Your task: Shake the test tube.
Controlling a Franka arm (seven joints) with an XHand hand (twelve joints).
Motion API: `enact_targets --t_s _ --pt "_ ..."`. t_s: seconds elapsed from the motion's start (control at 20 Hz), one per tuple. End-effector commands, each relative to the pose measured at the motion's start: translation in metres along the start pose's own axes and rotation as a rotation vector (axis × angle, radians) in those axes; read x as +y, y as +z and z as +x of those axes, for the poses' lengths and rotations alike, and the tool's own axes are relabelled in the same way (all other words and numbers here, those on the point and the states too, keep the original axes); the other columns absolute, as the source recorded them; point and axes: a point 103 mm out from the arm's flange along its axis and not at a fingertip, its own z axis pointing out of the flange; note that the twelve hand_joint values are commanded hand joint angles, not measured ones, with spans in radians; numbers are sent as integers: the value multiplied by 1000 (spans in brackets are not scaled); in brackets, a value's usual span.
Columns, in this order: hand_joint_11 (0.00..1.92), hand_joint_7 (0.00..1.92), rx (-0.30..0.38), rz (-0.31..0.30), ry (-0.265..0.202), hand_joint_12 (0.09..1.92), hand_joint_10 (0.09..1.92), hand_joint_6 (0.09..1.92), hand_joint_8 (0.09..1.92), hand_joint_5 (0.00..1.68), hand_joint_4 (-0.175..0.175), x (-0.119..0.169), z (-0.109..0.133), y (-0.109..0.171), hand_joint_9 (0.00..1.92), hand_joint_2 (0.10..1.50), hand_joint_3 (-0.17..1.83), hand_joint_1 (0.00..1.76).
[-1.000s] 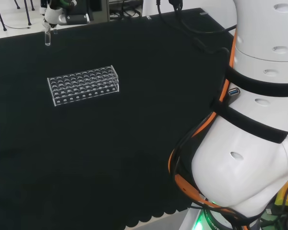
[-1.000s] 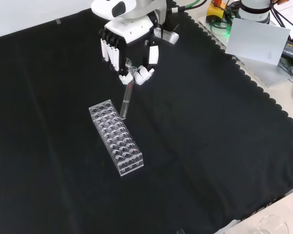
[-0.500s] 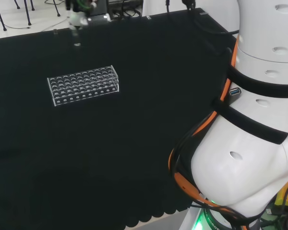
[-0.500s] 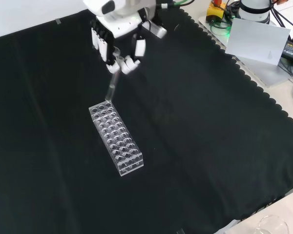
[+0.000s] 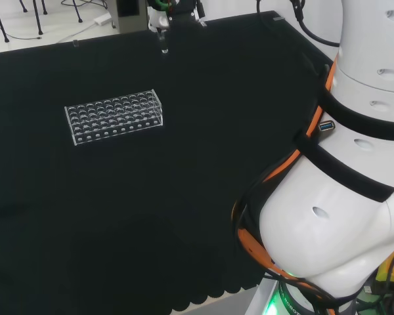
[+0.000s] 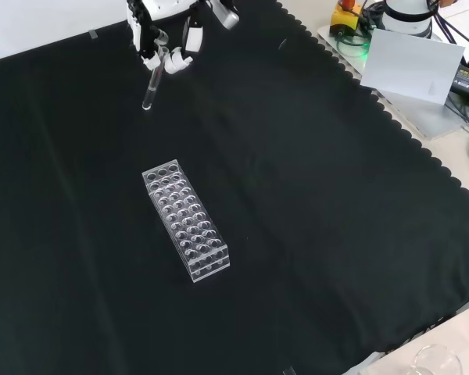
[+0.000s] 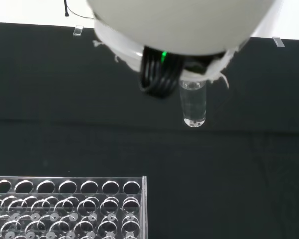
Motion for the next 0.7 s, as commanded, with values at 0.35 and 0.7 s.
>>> enact_targets --t_s 0.35,0.7 --pt "1363 1483 152 29 -188 1015 791 492 471 1417 -175 -5 119 -2 1596 450 920 1344" --pt "1363 1484 218 40 -298 1015 792 491 471 1418 -175 -14 184 -8 1596 449 920 1344"
